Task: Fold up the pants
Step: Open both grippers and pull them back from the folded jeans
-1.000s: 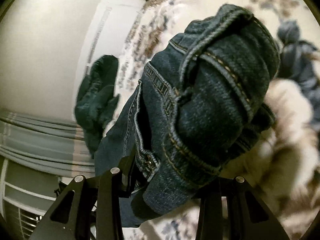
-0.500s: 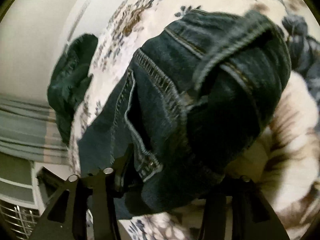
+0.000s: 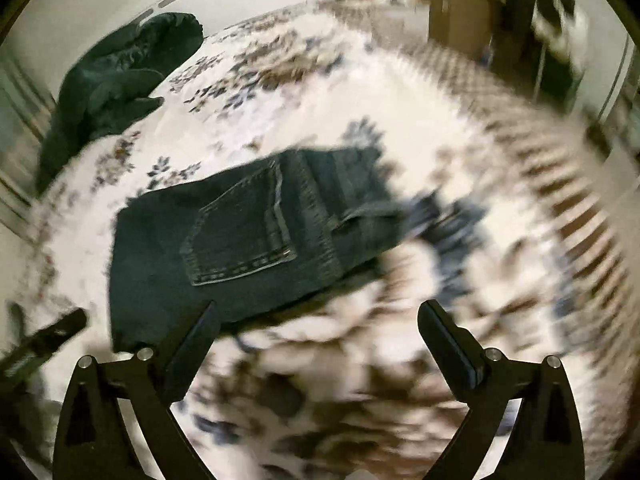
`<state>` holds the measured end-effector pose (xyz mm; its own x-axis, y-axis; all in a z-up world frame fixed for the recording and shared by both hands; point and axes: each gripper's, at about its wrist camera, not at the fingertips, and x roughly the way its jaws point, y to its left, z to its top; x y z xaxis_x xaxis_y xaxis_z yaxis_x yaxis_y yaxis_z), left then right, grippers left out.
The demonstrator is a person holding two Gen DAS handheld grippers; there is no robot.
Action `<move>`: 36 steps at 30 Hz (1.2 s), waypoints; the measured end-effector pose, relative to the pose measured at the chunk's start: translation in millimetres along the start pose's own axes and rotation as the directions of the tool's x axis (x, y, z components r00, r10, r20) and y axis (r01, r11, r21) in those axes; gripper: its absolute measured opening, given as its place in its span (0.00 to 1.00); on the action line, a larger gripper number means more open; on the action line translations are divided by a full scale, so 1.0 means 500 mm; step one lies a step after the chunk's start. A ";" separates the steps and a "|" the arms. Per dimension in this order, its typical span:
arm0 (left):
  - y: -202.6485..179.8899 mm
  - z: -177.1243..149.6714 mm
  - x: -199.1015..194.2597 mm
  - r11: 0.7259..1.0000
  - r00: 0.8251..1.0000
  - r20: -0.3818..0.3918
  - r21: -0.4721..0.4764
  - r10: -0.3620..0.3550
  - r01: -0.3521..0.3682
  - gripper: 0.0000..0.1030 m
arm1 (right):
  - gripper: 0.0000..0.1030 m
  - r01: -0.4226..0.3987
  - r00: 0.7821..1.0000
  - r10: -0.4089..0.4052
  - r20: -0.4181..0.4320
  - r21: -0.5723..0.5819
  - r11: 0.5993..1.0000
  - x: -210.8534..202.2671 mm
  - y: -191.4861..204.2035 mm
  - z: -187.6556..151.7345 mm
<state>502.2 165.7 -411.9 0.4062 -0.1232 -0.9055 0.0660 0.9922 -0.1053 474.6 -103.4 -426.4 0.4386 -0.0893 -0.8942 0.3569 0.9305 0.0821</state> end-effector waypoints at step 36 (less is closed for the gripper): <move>-0.221 -0.294 -0.914 0.988 0.909 0.389 -0.009 0.147 -0.156 0.93 | 0.99 -0.037 0.913 0.117 0.392 -0.206 0.978 -1.109 -0.154 -0.200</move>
<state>175.3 114.6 -46.8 0.7336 0.0273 -0.6790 -0.0063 0.9994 0.0333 121.4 -90.0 19.0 0.7649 -0.1120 -0.6344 0.1630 0.9864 0.0223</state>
